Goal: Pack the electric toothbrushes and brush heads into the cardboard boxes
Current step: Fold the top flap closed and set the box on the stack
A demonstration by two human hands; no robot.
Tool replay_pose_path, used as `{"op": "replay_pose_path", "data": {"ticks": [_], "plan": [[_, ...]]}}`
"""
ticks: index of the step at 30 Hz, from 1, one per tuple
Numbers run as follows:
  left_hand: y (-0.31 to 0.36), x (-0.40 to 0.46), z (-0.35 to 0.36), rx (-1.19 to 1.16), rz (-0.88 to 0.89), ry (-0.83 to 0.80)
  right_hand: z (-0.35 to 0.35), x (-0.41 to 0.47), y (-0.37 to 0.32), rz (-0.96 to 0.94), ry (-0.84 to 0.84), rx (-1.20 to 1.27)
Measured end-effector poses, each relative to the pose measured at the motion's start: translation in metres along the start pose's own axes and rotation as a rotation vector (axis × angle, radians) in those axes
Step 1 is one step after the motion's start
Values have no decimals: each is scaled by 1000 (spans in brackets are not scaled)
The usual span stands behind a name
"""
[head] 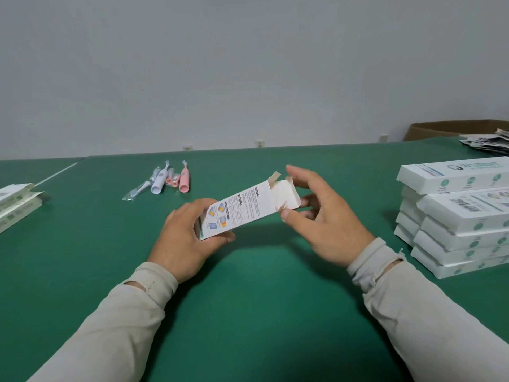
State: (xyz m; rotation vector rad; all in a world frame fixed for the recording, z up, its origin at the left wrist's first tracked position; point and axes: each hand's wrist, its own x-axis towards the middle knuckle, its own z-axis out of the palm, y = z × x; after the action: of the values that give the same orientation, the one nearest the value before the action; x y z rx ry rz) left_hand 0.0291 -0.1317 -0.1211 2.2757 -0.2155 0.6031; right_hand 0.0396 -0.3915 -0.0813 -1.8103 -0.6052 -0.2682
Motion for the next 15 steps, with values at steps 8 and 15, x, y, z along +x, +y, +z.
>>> {"op": "replay_pose_path", "data": {"ticks": [8, 15], "plan": [[0, 0, 1, -13, -4, -17, -2, 1, 2, -51, 11, -94], [3, -2, 1, 7, 18, 1, 9, -1, 4, -52, 106, -49]]}}
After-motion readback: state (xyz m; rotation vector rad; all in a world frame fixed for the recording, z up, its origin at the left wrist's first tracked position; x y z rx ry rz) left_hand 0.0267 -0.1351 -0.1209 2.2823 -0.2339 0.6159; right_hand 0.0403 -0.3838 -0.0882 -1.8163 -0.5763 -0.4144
